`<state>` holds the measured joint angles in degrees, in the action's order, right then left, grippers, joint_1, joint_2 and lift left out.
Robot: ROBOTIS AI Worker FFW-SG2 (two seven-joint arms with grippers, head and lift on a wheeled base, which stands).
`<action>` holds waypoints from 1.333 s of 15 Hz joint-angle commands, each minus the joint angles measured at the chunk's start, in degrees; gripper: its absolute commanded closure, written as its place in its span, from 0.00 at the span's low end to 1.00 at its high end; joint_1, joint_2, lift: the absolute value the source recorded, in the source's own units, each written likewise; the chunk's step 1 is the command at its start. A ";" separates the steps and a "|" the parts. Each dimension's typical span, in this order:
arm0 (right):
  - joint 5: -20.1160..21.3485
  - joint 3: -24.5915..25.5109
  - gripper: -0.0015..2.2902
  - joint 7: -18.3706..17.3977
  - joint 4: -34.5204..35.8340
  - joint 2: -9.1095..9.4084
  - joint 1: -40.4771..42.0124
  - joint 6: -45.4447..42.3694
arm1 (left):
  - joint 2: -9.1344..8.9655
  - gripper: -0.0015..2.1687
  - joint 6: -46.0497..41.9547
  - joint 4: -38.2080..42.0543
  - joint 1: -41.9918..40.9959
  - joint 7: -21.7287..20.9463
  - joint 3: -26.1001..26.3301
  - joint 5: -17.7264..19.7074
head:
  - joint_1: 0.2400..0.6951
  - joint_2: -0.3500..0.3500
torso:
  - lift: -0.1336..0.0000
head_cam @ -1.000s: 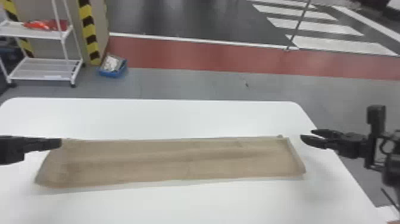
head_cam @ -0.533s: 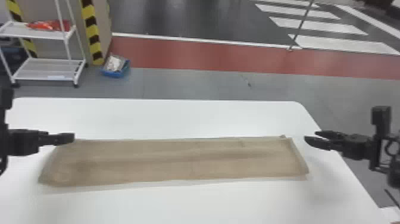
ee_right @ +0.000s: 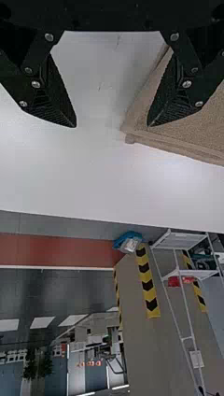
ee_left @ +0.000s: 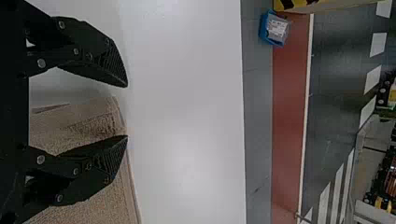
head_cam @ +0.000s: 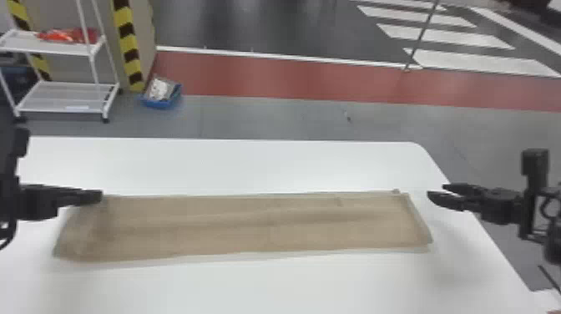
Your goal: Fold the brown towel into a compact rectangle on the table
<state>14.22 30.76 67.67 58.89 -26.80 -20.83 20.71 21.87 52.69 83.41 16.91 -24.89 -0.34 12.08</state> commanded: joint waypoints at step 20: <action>-0.07 0.09 0.16 0.53 2.37 0.34 1.05 2.46 | 0.45 0.55 4.75 10.98 -5.92 -0.07 -2.39 1.02 | 1.00 0.21 | 0.07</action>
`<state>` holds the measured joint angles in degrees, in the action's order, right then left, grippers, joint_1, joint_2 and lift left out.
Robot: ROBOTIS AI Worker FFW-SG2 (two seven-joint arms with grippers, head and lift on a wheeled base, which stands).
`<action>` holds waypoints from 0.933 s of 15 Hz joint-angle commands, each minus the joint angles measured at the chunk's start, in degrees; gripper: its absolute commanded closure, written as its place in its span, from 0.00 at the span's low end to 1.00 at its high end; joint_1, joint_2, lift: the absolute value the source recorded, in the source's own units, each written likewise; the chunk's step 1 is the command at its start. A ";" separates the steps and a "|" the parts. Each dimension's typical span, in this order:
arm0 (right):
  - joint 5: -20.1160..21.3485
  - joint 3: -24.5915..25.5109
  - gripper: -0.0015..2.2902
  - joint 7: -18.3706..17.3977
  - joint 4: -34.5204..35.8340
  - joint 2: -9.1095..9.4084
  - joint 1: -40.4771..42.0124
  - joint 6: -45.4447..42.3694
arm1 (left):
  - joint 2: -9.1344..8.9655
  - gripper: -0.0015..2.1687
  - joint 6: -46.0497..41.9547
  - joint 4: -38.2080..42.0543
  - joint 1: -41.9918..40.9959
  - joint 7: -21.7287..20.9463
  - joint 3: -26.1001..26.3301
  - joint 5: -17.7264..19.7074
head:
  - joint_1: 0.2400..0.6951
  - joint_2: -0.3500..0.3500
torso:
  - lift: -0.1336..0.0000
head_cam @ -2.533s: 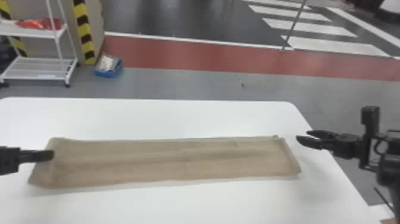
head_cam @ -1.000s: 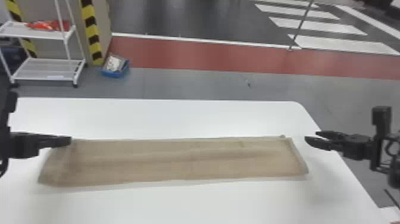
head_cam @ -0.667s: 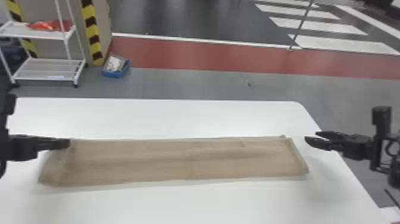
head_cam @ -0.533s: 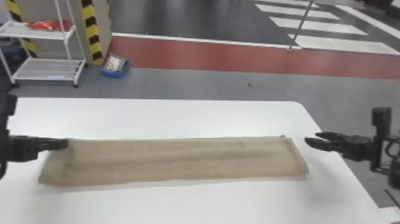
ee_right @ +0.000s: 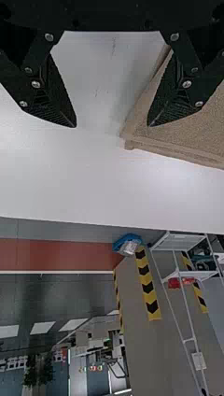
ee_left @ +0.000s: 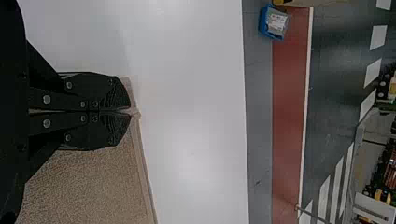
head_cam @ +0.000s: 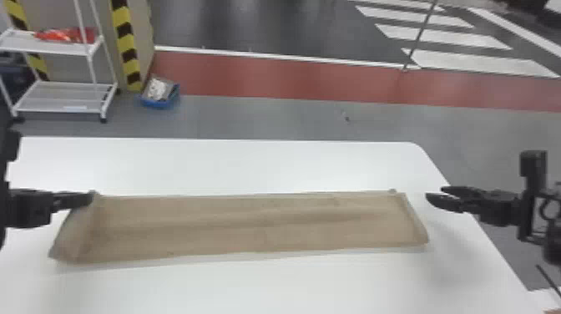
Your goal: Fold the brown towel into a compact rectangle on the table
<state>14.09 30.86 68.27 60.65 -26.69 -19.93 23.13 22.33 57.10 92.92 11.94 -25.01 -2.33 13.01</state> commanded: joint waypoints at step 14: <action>2.17 -6.87 0.26 -9.12 0.88 4.89 0.77 -2.95 | -0.09 0.55 0.17 3.41 -1.74 -0.13 -0.48 0.70 | 1.00 0.27 | 0.07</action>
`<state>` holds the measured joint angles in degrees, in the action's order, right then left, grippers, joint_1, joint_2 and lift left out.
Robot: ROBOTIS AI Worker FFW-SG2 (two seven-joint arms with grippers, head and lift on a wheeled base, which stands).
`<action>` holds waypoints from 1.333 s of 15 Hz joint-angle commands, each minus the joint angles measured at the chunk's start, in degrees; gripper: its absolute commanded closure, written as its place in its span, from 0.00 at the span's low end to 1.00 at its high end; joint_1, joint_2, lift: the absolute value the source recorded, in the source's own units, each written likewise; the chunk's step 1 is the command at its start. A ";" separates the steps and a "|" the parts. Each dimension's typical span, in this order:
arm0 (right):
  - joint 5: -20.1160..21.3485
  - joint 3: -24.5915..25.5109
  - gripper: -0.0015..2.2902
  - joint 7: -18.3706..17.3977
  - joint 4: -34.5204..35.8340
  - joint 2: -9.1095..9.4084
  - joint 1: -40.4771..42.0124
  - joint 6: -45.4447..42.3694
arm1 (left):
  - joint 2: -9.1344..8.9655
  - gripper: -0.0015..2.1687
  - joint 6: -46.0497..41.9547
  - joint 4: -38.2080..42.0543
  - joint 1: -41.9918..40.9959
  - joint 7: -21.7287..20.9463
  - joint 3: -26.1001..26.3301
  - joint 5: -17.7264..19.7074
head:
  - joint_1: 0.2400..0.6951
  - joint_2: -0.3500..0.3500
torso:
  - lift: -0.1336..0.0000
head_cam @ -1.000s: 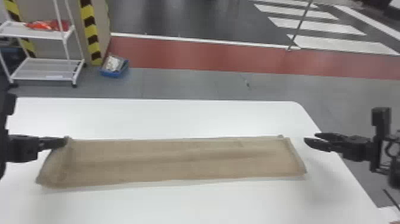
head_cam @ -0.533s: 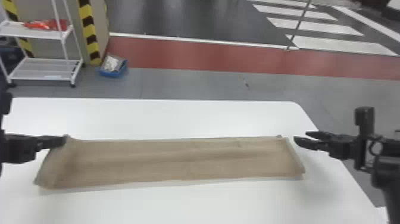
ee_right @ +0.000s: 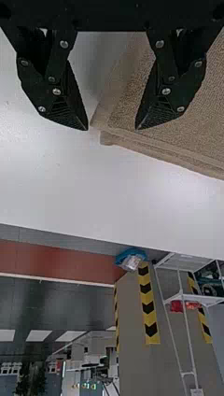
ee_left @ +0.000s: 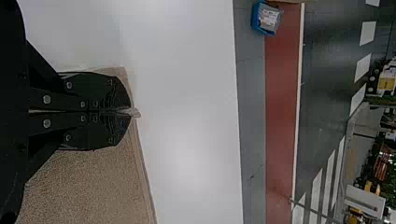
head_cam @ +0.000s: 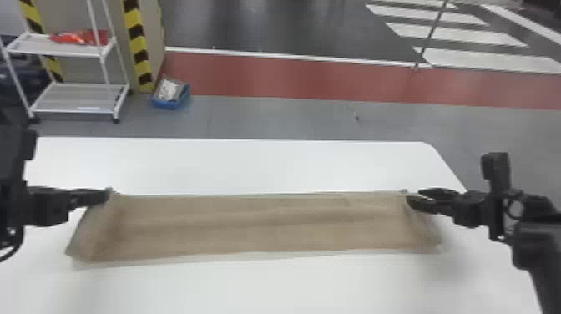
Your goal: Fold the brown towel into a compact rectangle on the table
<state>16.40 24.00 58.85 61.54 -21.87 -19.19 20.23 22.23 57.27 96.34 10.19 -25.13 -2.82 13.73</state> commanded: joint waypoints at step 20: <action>0.48 -0.09 0.10 -1.45 -2.75 -0.02 -0.58 -2.34 | 0.09 0.56 -0.01 -0.54 0.00 -0.27 0.19 -0.54 | 1.00 0.27 | 0.07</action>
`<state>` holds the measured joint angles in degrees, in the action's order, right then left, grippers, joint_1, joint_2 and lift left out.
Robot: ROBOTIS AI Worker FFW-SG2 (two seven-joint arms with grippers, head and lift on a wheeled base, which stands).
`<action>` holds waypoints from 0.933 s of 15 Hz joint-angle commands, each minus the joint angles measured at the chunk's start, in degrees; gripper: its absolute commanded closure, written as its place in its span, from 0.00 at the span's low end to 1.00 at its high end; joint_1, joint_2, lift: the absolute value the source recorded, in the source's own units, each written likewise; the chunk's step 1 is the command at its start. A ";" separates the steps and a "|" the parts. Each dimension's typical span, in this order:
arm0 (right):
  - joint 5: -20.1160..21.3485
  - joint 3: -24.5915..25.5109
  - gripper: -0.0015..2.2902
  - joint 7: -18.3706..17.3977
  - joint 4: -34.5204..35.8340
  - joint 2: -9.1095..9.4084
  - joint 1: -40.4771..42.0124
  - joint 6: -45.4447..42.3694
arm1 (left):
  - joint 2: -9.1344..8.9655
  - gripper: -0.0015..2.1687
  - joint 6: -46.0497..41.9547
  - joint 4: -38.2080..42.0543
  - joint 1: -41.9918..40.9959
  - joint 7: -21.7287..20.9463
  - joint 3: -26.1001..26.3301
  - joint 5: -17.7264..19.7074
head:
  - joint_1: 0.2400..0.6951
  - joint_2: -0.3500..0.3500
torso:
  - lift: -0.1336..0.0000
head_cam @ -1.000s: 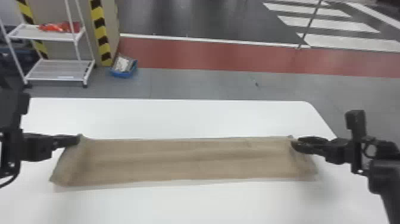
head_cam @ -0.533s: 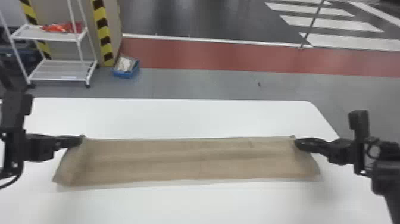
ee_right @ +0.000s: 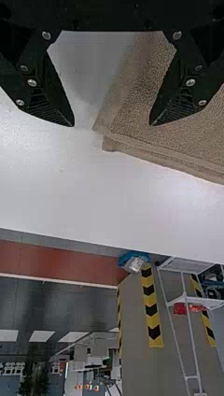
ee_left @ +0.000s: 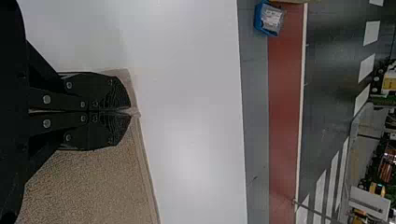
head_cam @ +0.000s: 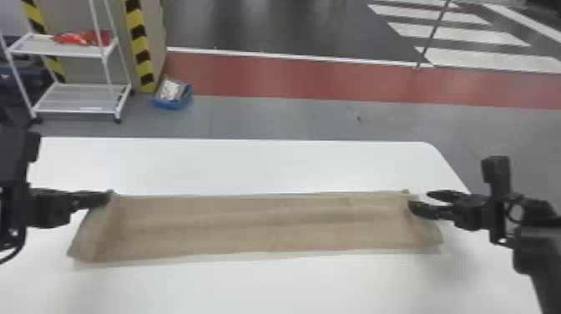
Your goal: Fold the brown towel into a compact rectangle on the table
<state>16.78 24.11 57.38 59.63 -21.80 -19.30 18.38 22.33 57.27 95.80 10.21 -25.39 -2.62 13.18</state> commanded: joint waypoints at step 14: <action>0.18 0.32 0.49 2.48 -0.74 -0.43 -1.09 0.92 | 0.09 0.56 0.18 0.35 -0.45 -0.37 -0.11 0.00 | 1.00 0.28 | 0.07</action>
<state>17.17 24.05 59.76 58.21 -22.29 -20.77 19.24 22.41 57.42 95.94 9.94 -25.75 -2.65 13.18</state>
